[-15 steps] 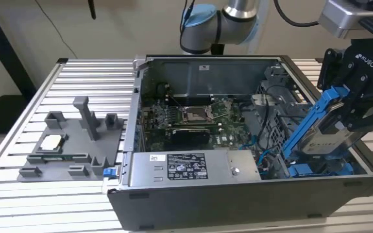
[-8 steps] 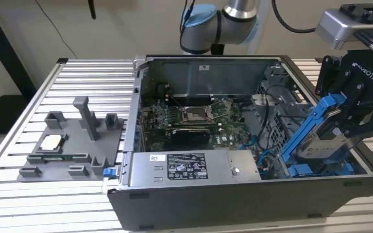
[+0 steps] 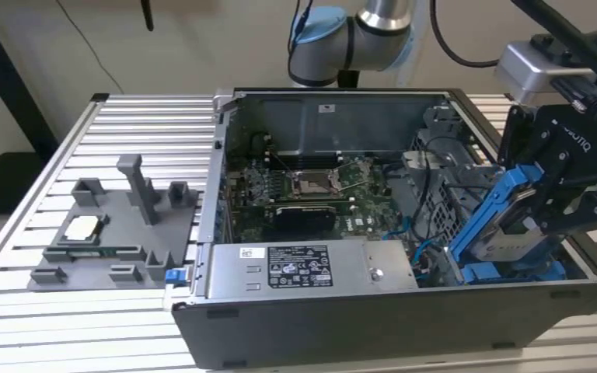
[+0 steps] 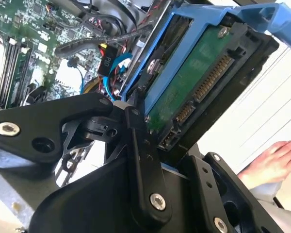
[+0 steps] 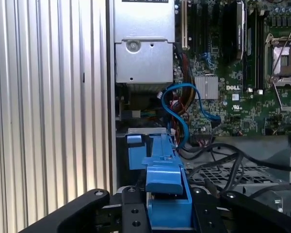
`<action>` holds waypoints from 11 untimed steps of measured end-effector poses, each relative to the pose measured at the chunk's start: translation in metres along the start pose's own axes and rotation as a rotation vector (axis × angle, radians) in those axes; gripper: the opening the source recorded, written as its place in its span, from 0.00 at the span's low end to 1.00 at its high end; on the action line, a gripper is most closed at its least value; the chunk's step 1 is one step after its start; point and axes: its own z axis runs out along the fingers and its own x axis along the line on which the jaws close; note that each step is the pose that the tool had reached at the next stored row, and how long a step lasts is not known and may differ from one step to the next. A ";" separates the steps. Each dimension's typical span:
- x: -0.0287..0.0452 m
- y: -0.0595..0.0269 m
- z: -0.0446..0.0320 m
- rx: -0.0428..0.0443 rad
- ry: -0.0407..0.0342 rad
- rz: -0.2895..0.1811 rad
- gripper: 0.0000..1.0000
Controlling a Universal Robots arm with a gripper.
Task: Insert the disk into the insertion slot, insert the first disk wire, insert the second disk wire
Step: 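Insert the disk into the insertion slot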
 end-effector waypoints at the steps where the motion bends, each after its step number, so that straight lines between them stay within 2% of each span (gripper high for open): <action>1: 0.0001 0.0000 0.0015 0.0000 -0.0002 0.000 0.33; 4: 0.0001 0.0001 0.0020 0.0000 0.0002 0.000 0.34; 5: 0.0001 0.0001 0.0018 0.0001 0.0001 0.000 0.41; 6: 0.0001 0.0001 0.0003 0.0000 0.0000 0.000 0.41; 8: -0.0005 0.0003 -0.0078 0.0000 -0.0001 0.000 0.41; 11: -0.0007 0.0003 -0.0091 0.0000 -0.0003 0.000 0.41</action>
